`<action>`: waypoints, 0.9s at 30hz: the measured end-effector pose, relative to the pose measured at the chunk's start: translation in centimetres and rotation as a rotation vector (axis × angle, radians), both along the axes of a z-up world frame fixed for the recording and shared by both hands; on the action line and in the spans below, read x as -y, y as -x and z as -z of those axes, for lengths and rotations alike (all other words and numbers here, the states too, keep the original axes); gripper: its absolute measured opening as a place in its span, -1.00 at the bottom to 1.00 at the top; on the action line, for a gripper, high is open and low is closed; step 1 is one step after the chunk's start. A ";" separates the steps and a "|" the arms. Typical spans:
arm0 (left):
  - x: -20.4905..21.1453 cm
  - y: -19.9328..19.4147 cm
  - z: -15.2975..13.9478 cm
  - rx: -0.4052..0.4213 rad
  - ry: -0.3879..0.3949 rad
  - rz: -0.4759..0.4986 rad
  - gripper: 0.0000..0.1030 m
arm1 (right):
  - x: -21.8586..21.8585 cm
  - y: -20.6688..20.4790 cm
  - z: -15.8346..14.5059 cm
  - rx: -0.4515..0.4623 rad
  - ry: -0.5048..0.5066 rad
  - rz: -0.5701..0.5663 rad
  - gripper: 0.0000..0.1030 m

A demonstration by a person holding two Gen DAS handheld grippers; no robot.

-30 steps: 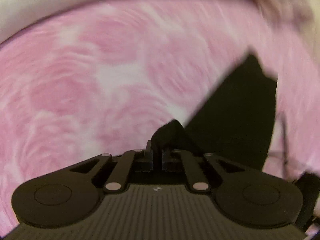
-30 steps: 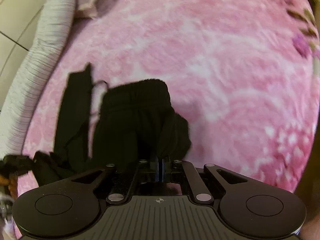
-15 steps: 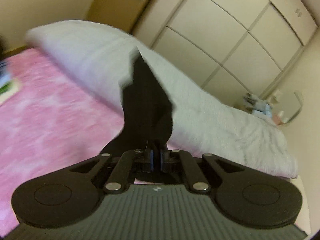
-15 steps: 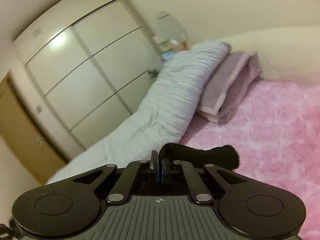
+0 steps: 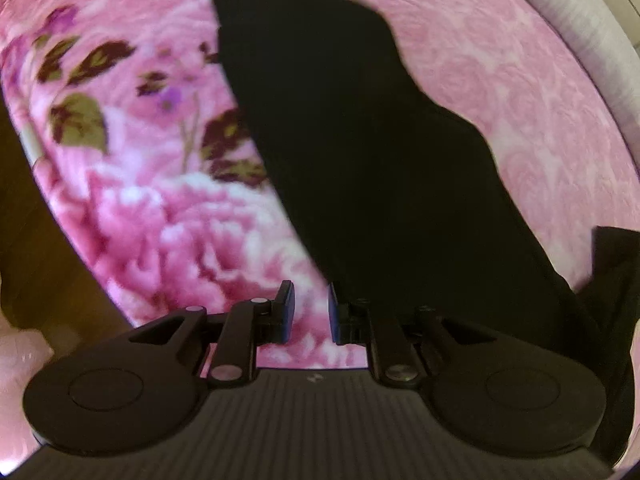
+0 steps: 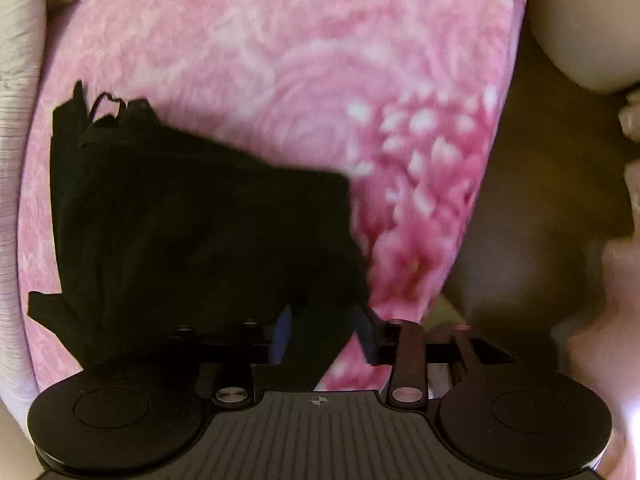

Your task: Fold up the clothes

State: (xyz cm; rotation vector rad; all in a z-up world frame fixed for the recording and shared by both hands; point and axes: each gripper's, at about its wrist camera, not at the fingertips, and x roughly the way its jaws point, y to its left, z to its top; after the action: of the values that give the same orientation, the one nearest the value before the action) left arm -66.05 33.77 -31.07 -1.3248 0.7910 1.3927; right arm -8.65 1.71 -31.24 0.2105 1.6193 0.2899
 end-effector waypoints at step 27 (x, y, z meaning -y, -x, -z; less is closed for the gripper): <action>-6.1 -15.1 -3.5 0.165 -0.105 0.380 -0.71 | -6.8 -8.6 -4.6 0.316 -0.161 -0.221 0.15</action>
State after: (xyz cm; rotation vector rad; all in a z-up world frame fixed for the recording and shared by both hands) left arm -50.96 39.88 -27.53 -1.1225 0.7985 0.9975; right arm -0.01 8.51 -26.68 0.1013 1.3070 0.5946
